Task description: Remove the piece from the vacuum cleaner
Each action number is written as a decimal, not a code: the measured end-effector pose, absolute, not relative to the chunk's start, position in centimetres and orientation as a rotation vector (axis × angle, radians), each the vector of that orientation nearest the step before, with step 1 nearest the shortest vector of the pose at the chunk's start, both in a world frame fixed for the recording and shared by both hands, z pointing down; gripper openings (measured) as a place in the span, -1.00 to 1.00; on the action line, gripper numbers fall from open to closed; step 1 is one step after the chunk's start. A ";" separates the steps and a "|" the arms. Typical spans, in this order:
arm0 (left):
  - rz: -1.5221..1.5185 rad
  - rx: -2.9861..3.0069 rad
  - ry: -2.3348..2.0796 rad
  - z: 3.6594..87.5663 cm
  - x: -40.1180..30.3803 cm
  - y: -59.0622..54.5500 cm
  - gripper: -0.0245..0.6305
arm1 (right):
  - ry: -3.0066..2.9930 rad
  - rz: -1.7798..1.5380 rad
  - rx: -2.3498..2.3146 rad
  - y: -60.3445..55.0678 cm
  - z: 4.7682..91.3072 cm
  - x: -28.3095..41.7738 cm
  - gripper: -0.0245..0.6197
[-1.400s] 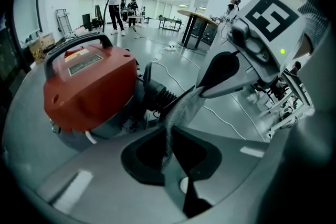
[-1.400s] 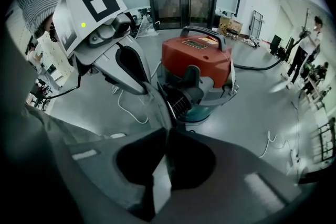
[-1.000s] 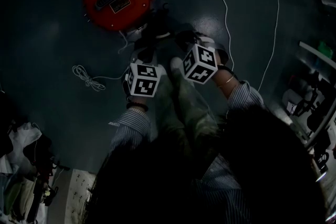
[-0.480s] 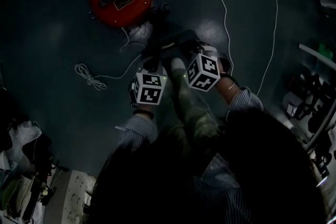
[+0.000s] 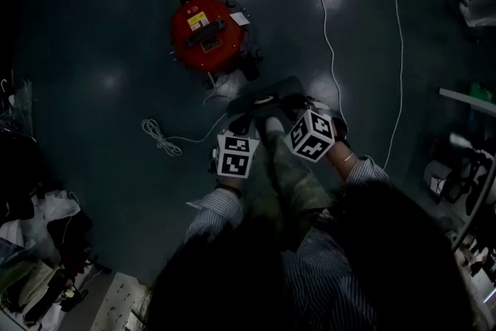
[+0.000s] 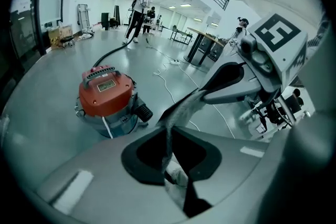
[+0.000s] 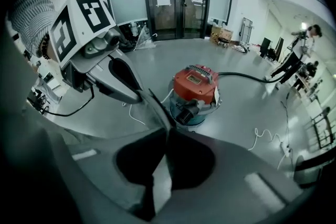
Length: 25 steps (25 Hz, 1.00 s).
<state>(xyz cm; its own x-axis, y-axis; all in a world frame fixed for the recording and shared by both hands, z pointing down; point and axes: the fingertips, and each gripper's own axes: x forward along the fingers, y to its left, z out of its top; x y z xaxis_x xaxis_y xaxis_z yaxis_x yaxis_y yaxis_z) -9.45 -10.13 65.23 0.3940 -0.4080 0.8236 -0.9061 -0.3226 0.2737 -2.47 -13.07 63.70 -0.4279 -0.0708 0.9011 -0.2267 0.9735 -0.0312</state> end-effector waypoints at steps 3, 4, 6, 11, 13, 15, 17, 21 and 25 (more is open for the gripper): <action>0.820 1.929 -1.136 60.6 -9.2 -10.0 -0.82 | -2.026 0.203 0.257 -13.3 58.9 -2.4 -0.86; 0.817 1.940 -1.140 59.1 -9.1 -9.9 -0.82 | -2.030 0.209 0.274 -13.3 57.2 -2.3 -0.86; 0.795 1.953 -1.153 56.0 -9.1 -9.7 -0.82 | -2.045 0.231 0.309 -13.2 54.0 -2.5 -0.86; 0.734 1.972 -1.178 48.9 -8.8 -8.3 -0.82 | -2.094 0.298 0.389 -12.2 46.3 -2.4 -0.86; 0.702 1.965 -1.191 46.2 -8.6 -7.7 -0.82 | -2.112 0.308 0.408 -11.6 43.8 -2.4 -0.86; 0.655 1.964 -1.199 43.8 -8.7 -7.5 -0.82 | -2.142 0.328 0.430 -11.3 41.6 -2.5 -0.86; 0.619 1.987 -1.179 41.9 -8.6 -7.3 -0.82 | -2.183 0.368 0.454 -11.1 39.7 -2.6 -0.86; 0.545 2.018 -1.144 38.7 -9.0 -6.8 -0.82 | -2.246 0.426 0.484 -10.1 36.6 -2.7 -0.86; 0.423 2.026 -1.149 36.3 -8.9 -6.6 -0.82 | -2.309 0.499 0.515 -9.5 34.7 -2.2 -0.86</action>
<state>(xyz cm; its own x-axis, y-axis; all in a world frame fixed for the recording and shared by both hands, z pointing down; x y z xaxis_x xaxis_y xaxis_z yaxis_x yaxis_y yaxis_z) -8.90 -6.58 36.28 0.5414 -0.5871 0.6018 -0.8372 -0.3112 0.4497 -2.20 -9.48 34.67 -0.6700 -0.2196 0.7091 -0.4927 0.8461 -0.2035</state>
